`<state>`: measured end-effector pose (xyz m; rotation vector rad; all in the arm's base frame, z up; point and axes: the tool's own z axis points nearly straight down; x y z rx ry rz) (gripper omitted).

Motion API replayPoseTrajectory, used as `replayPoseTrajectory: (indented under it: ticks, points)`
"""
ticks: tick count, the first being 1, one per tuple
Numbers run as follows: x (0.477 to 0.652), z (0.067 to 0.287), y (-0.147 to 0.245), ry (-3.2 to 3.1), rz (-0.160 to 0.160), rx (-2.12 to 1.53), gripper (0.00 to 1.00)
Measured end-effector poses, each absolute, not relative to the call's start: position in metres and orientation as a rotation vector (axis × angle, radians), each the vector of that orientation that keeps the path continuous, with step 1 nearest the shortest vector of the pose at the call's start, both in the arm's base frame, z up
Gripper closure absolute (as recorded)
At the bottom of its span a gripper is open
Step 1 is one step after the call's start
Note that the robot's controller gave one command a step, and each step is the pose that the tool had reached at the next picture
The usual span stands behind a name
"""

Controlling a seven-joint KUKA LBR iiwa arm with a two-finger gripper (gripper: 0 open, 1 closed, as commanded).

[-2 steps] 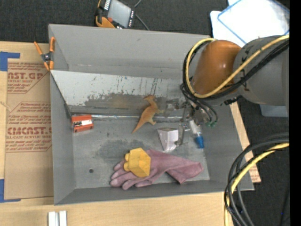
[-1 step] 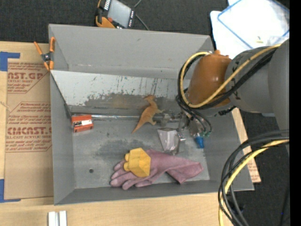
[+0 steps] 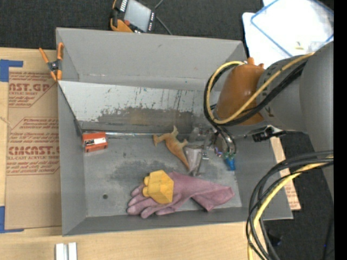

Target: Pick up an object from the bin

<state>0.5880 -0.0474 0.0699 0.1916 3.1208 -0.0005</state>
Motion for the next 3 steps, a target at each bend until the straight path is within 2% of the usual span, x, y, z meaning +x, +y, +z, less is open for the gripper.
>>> replayPoseTrajectory:
  ticks: [1, 2, 3]
  points:
    - [0.587, 0.077, -0.043, 3.138, 0.000, -0.198, 1.00]
    - [0.587, 0.077, -0.043, 3.138, 0.001, -0.197, 1.00]
    - [0.584, 0.101, -0.042, 3.150, 0.003, -0.199, 1.00]
